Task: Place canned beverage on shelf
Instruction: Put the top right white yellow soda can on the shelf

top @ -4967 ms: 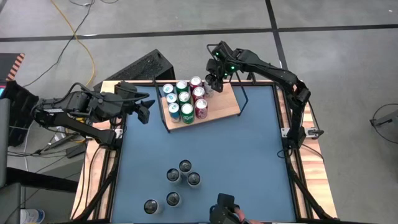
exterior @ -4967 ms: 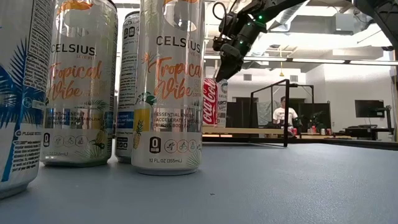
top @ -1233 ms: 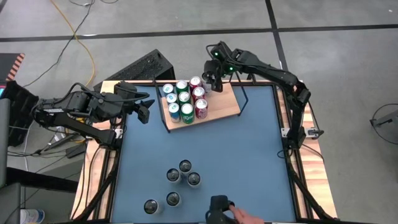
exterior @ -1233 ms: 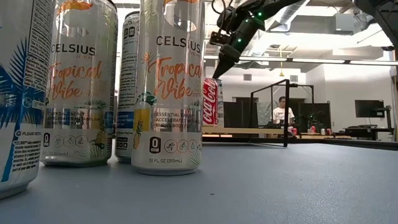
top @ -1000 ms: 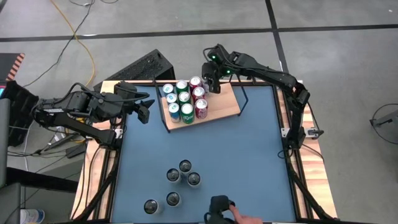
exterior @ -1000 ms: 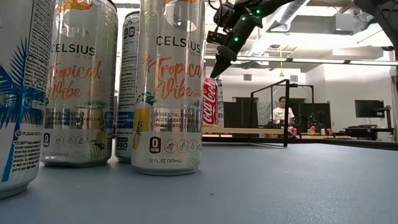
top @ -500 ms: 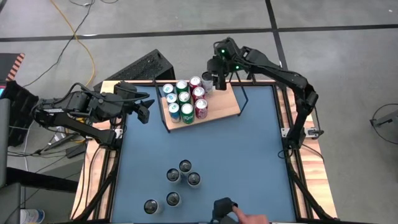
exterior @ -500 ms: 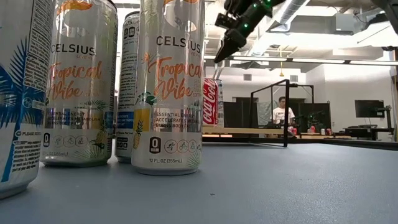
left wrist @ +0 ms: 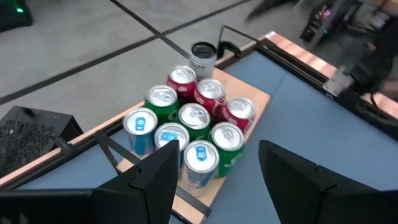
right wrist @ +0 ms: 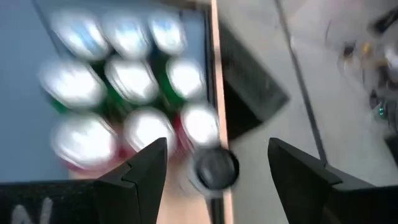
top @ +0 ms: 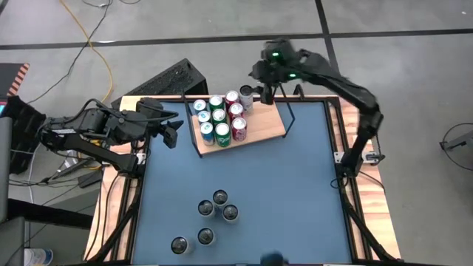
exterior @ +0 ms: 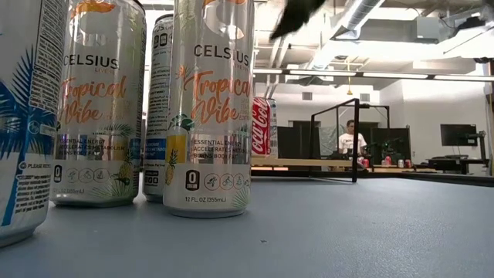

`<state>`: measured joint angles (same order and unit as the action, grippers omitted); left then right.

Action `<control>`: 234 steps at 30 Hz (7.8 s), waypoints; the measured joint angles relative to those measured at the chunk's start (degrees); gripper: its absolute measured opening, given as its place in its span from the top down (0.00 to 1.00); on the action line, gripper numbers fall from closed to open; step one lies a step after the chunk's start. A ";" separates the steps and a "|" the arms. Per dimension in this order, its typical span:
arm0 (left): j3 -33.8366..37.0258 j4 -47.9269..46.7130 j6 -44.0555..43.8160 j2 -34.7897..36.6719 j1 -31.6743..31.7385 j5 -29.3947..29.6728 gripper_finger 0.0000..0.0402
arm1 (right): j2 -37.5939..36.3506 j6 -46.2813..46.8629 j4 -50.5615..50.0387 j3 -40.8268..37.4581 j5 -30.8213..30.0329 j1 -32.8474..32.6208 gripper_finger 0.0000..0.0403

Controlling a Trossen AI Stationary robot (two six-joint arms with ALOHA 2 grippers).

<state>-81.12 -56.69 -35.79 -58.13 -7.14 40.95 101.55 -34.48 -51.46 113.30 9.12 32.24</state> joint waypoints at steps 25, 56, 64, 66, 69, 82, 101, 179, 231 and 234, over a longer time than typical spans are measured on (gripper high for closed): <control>0.02 3.28 9.72 -0.02 0.00 -15.84 0.49 | -2.18 33.42 -11.75 6.44 -21.54 -42.97 0.35; 0.00 2.71 4.79 -0.13 0.00 -16.31 0.49 | 19.92 22.43 9.06 6.20 -12.04 -56.90 0.35; 0.02 -0.06 4.48 -0.13 0.00 -16.33 0.49 | 19.86 26.06 1.77 6.38 -12.30 -54.65 0.35; 0.00 -0.04 4.48 -0.13 0.00 -16.33 0.49 | 19.78 26.88 -0.44 6.36 -12.35 -54.68 0.35; 0.00 -0.09 4.48 -0.13 0.00 -16.30 0.49 | 19.68 27.82 -3.11 6.30 -12.34 -55.30 0.35; 0.00 -0.02 4.04 -0.13 0.00 -16.16 0.49 | 19.04 32.67 1.17 -0.72 -14.51 -56.34 0.35; 0.00 -0.01 4.14 -0.13 0.00 -15.47 0.49 | 18.17 38.94 0.81 -1.08 -23.91 -61.01 0.35; 0.02 -0.85 3.15 -0.11 0.00 -13.37 0.49 | 17.96 42.20 1.36 -0.49 -21.48 -58.39 0.22; 0.00 -0.90 6.06 -0.11 0.02 -11.59 0.49 | 20.16 44.76 2.01 -1.05 -19.50 -56.47 0.35; 0.02 -0.91 6.06 -0.13 0.01 -11.62 0.49 | 20.49 44.73 1.46 -0.93 -20.17 -56.65 0.41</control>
<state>-81.10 -57.59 -29.74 -58.26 -7.12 29.33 122.04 10.25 -50.00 112.38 -11.05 -24.41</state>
